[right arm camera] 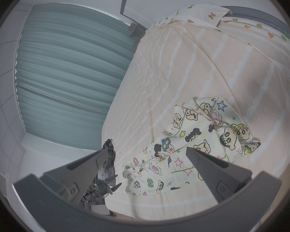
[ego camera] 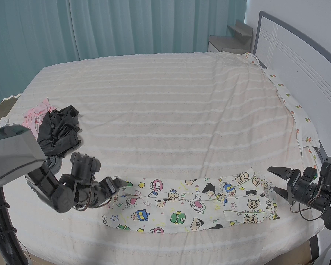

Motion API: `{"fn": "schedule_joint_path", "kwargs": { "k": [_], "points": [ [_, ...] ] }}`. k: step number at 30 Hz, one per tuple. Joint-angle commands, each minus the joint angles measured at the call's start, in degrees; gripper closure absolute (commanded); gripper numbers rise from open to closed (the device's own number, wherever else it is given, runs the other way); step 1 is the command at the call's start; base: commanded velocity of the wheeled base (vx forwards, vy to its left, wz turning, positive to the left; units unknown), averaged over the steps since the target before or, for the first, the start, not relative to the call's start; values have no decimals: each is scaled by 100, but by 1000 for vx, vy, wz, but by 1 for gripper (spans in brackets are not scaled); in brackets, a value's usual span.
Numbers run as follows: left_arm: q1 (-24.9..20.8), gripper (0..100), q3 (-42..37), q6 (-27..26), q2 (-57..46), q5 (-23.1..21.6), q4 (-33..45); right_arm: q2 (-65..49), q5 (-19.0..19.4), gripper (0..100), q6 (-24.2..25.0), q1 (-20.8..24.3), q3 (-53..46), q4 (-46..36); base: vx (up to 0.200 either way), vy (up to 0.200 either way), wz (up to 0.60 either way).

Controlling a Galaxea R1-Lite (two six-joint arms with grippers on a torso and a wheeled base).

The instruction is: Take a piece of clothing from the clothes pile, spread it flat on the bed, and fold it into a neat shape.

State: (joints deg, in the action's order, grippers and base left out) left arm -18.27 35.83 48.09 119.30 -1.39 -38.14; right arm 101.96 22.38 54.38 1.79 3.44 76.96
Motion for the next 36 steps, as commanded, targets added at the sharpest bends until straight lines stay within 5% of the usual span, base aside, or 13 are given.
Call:
{"fn": "schedule_joint_path", "kwargs": {
  "k": [1,6,20,36],
  "points": [
    [-194,0,1673,631,-258,7,1107,562,100,0,64,-12,-344,689,0,0,0],
    [-291,0,1779,262,59,-28,782,570,100,0,64,-12,-344,698,0,0,0],
    [-537,0,1858,280,1298,-46,-105,579,91,0,55,-12,-344,698,0,0,0],
    [-554,0,1260,271,1359,280,-281,606,82,0,55,-12,-344,680,0,0,0]
  ]
}}
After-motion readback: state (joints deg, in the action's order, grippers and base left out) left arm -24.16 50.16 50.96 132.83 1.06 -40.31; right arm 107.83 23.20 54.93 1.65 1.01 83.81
